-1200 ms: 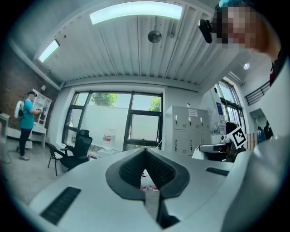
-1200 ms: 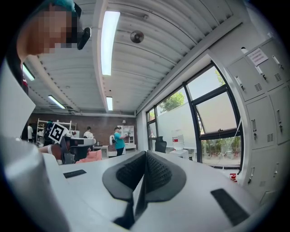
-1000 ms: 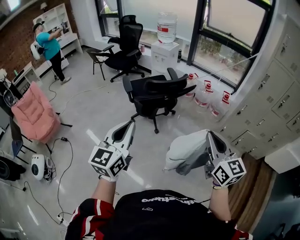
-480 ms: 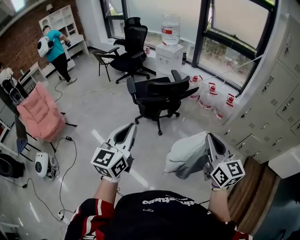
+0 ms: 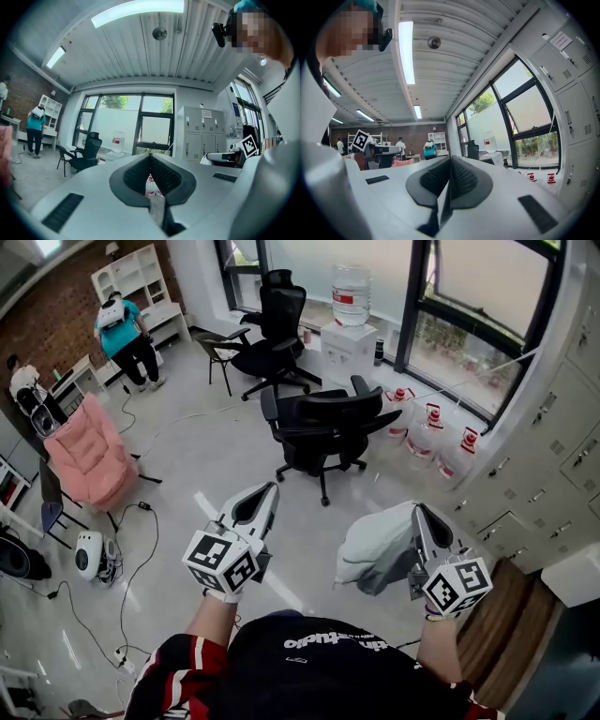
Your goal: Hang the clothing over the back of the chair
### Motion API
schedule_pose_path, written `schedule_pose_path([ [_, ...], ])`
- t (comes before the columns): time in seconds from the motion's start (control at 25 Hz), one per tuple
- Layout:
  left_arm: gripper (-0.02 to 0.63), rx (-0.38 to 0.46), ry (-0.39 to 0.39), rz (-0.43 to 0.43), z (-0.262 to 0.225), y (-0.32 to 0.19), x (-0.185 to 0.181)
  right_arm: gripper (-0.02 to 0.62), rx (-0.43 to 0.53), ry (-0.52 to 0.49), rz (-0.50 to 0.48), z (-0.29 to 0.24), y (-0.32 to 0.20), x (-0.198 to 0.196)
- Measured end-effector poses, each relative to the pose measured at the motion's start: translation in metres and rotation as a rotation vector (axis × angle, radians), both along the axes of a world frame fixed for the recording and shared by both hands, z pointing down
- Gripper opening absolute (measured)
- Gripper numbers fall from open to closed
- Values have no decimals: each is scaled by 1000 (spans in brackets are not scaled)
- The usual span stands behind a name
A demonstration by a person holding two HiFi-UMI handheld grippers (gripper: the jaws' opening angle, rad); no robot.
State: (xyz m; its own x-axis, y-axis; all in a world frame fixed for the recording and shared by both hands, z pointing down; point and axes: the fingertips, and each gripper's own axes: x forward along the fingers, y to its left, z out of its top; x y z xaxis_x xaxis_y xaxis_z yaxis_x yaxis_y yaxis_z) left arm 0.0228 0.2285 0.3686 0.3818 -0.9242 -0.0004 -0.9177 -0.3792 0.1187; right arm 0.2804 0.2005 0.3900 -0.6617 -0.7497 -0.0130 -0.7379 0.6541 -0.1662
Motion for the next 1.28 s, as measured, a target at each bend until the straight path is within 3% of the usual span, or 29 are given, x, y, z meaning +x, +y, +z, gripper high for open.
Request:
schedule_pose_path([
  [0.28, 23, -25, -15, -14, 13, -7, 6, 21, -6, -8, 12, 10, -13, 14],
  [0.56, 23, -45, 5, -6, 28, -46, -7, 21, -46, 12, 38, 24, -48, 7],
  [0.8, 23, -41, 28, 1, 31, -94, -31, 21, -35, 35, 38, 19, -94, -17],
  [1.28, 23, -23, -2, -5, 13, -200, -96, 21, -29, 41, 18, 2, -206, -85],
])
